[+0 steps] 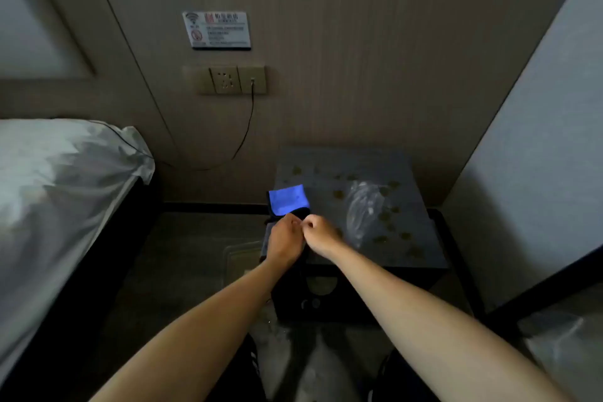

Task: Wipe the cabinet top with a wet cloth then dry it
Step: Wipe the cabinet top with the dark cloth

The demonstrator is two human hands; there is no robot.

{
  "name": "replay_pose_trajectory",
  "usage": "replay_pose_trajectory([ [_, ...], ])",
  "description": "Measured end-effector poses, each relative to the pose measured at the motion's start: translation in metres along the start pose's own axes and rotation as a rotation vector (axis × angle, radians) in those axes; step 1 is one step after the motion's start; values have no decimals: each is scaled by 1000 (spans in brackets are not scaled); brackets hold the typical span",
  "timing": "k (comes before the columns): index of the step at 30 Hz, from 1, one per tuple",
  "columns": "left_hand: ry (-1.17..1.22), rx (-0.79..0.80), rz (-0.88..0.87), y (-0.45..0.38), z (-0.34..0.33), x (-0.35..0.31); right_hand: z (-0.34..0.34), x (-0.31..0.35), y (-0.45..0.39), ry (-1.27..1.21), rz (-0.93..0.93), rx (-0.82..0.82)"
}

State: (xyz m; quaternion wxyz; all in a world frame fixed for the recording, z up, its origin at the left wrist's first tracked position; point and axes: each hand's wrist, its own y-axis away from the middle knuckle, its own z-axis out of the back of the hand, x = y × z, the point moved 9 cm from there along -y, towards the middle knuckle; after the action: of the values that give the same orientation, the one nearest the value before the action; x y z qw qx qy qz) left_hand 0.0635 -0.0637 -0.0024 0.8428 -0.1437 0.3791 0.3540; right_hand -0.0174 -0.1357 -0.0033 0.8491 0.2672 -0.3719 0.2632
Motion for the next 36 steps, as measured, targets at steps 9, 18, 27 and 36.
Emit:
replay_pose_trajectory([
  [9, -587, 87, -277, -11, -27, 56, -73, -13, -15, 389, 94, -26],
  [18, -849, 186, -230, -6, -50, 93, -101, -31, -14, 580, 52, -18],
  [27, -829, 143, -228, -5, -81, 45, -54, -55, -14, 652, 71, -18],
  [36, -843, 185, -274, -9, -135, 7, -1, -94, -16, 640, 53, -7],
])
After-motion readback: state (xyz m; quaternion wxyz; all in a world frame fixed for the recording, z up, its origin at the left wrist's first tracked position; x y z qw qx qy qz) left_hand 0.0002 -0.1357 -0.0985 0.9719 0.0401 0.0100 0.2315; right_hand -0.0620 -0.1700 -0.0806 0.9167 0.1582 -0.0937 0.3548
